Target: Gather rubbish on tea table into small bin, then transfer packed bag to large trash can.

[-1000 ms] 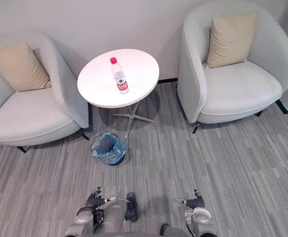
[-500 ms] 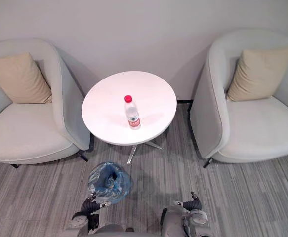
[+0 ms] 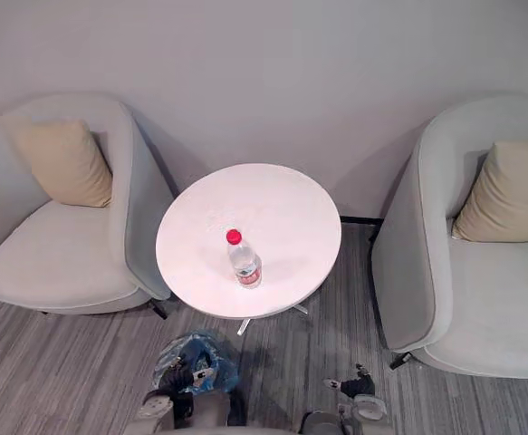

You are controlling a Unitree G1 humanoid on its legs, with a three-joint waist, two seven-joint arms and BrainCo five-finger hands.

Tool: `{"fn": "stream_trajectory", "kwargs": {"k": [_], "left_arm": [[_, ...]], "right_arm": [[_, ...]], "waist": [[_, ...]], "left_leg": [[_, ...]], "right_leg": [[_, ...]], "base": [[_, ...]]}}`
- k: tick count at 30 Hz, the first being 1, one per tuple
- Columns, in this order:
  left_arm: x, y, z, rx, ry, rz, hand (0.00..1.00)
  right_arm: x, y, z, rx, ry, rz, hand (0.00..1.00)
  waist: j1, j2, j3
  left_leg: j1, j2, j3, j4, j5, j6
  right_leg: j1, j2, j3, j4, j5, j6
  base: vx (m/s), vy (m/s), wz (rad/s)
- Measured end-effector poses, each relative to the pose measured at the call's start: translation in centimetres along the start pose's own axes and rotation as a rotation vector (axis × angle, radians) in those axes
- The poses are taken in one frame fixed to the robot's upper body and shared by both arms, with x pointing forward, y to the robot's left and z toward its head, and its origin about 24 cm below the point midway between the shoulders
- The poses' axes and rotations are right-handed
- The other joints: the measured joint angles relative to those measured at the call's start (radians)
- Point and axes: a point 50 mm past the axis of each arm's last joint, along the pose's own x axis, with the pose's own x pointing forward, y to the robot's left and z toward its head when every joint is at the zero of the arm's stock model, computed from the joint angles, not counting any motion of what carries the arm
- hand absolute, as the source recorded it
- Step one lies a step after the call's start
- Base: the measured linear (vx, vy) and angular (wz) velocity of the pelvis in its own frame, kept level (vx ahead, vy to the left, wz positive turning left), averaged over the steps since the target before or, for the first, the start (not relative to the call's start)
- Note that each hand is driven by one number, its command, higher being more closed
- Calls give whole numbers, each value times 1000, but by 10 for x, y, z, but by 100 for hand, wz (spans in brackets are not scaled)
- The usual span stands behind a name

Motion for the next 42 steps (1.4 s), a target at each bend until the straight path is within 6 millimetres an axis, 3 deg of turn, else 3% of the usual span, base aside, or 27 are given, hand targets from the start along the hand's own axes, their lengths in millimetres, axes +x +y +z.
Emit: {"fn": "stream_trajectory", "kwargs": {"k": [8, 11, 17, 18, 19, 20, 25, 27, 30, 33, 35, 42], "left_arm": [[-3, 11, -12, 17, 33, 23, 0], [-4, 12, -19, 36, 60, 22, 0], [-4, 15, -19, 60, 52, 22, 0], [-4, 16, -19, 61, 54, 25, 0], [-4, 18, -19, 65, 54, 30, 0], [-3, 24, -19, 75, 56, 41, 0], [-6, 18, -27, 46, 79, 36, 0], [-6, 19, -27, 46, 82, 37, 0], [-5, 26, -26, 49, 78, 37, 0], [-5, 34, -25, 54, 75, 43, 0], [-4, 39, -24, 75, 72, 43, 0], [-7, 41, -29, 114, 84, 19, 0]], "right_arm": [[-2, 1, -6, -12, 20, 2, 0], [-1, 1, -4, -16, 14, 2, 0], [-2, 2, -5, -26, 12, 7, 0], [-2, 4, -6, -27, 13, 13, 0], [-3, 6, -7, -26, 18, 17, 0], [-4, 9, -10, -19, 29, 24, 0], [-3, 2, -15, -35, 55, 10, 0], [-1, -1, -11, -30, 47, 5, 0], [8, -37, 12, -22, -17, 17, 0], [9, -60, 28, 4, -91, -40, 0], [9, -63, 32, 33, -114, -46, 0], [2, -94, 78, 9, -326, -98, 0]], "waist": [[-3, -8, -12], [-7, -34, -10], [-9, -63, -20], [-10, -64, -20], [-10, -78, -27], [-9, -109, -41], [-5, -70, -60], [-8, -69, -66], [-6, -69, -67], [-5, -90, -66], [-5, -103, -69], [-12, -85, -77]], "left_leg": [[139, -79, 24, -219, 75, 28], [165, -117, 5, -282, 91, 35], [206, -135, -79, -314, 109, 51], [191, -136, -105, -310, 112, 50], [180, -142, -122, -304, 114, 48], [165, -167, -149, -298, 117, 42], [175, -145, -185, -336, 146, 23], [182, -138, -190, -346, 148, 20], [186, -136, -200, -349, 151, 23], [207, -140, -213, -382, 171, 27], [215, -142, -222, -402, 184, 29], [233, -149, -220, -427, 202, 37]], "right_leg": [[46, -46, 20, -34, 0, 20], [-30, -103, 22, 142, -84, 63], [-108, -135, 90, 397, -88, 63], [-109, -115, 149, 353, -123, 39], [-106, -107, 179, 294, -117, 36], [-87, -113, 197, 207, -115, 57], [-21, -80, 163, 87, -75, 50], [-1, -69, 155, 55, -59, 48], [32, -63, 142, 9, -34, 48], [50, -65, 129, -6, -31, 50], [53, -66, 122, -8, -30, 50], [54, -73, 131, -7, -24, 56]], "base": [[74, 28, -2], [-12, -2, 11], [-7, 0, 43], [-23, -38, 53], [-20, -81, 74], [21, -85, 61], [20, -62, 23], [31, -35, 8], [12, -13, 11], [-10, -6, 13], [-34, -15, 13], [-58, 6, -1]]}}
